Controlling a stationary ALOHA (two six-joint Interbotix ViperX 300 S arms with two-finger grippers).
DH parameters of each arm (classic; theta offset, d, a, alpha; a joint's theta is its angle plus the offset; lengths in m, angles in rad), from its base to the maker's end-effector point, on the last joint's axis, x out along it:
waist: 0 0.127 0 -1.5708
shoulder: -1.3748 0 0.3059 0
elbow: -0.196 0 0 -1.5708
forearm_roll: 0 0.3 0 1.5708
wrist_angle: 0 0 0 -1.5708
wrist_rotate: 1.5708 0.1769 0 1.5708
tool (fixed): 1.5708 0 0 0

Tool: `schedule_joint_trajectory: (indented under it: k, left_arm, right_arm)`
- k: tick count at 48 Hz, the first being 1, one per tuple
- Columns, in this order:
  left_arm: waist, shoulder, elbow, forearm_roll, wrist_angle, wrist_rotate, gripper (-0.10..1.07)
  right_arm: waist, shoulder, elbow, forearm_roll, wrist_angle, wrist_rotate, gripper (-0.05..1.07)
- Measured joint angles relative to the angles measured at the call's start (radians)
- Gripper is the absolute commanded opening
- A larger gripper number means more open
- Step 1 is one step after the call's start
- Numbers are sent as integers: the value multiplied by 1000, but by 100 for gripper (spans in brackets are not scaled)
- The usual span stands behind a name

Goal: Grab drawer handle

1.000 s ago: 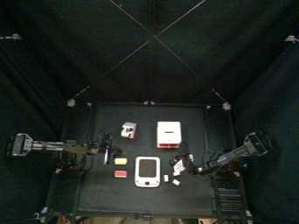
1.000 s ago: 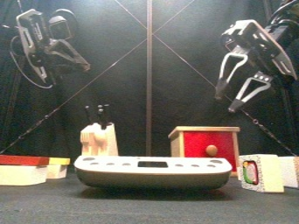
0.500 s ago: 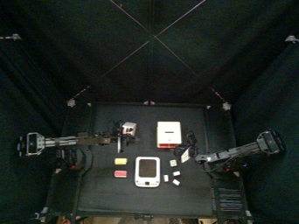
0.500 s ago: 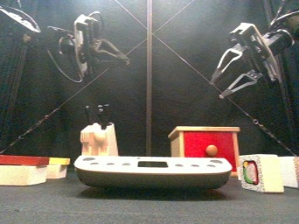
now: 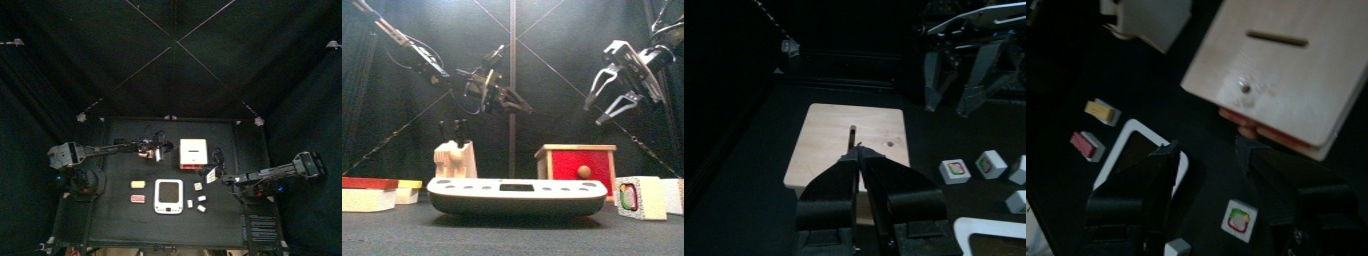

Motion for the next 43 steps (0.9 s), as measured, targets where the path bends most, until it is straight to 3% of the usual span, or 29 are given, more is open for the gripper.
schedule_joint_trajectory:
  k: [7,24,43]
  left_arm:
    - [0,38,-25,-11,-2,6,49]
    - [-2,95,-41,-44,3,8,49]
    - [-3,140,-57,-101,6,8,49]
  right_arm:
    - [0,64,-23,66,0,-3,84]
    - [-46,230,-132,77,9,-15,84]
    - [-69,287,-167,101,34,-5,84]
